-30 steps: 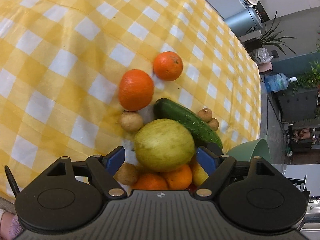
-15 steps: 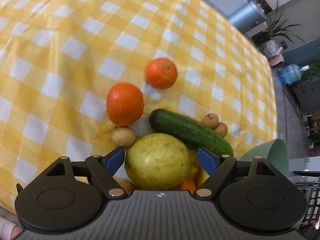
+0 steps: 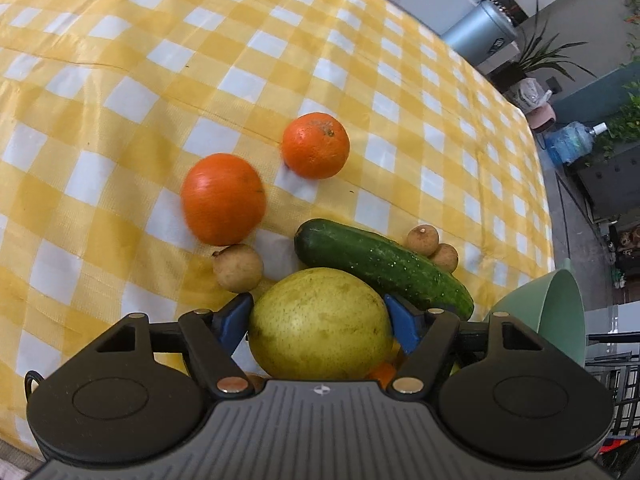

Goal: Organize fruits
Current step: 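Close the left tool on the large green pear and lift it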

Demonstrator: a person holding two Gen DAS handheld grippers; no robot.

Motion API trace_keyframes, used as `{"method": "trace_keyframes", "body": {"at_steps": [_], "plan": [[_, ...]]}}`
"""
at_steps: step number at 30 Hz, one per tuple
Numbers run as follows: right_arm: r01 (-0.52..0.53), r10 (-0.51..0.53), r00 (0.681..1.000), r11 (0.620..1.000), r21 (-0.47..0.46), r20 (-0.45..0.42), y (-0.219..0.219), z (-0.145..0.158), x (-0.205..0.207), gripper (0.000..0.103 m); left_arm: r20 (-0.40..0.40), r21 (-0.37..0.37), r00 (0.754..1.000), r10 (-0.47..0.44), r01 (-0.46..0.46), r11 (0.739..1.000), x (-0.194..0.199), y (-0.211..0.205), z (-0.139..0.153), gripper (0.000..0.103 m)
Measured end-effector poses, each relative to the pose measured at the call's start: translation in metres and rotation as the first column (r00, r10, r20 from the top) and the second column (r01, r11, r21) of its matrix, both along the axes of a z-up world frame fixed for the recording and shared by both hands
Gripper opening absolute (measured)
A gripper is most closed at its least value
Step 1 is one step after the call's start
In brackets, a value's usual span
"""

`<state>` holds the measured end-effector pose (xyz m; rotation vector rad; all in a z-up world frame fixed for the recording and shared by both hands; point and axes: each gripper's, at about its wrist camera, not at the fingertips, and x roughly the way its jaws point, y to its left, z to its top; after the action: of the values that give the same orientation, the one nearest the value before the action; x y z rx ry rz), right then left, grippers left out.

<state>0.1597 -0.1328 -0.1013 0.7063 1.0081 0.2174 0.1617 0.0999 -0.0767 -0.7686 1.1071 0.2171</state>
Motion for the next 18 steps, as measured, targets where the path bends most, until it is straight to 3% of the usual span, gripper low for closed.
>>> {"method": "trace_keyframes", "body": {"at_steps": [3,9,18], "plan": [[0.007,-0.007,1.000,1.000,0.010,-0.008,-0.002,-0.001,0.000,0.065,0.017,0.001,1.000,-0.016,0.016,1.000,-0.004,0.001,0.000,0.082],[0.008,-0.008,1.000,1.000,0.024,0.002,-0.005,0.000,-0.002,0.065,0.110,0.082,0.989,-0.103,0.094,0.992,-0.022,-0.006,0.008,0.082],[0.026,-0.035,0.996,0.993,0.115,0.079,-0.015,0.010,-0.015,0.065,0.322,0.090,0.928,-0.188,0.168,0.982,-0.051,-0.001,0.029,0.082]]}}
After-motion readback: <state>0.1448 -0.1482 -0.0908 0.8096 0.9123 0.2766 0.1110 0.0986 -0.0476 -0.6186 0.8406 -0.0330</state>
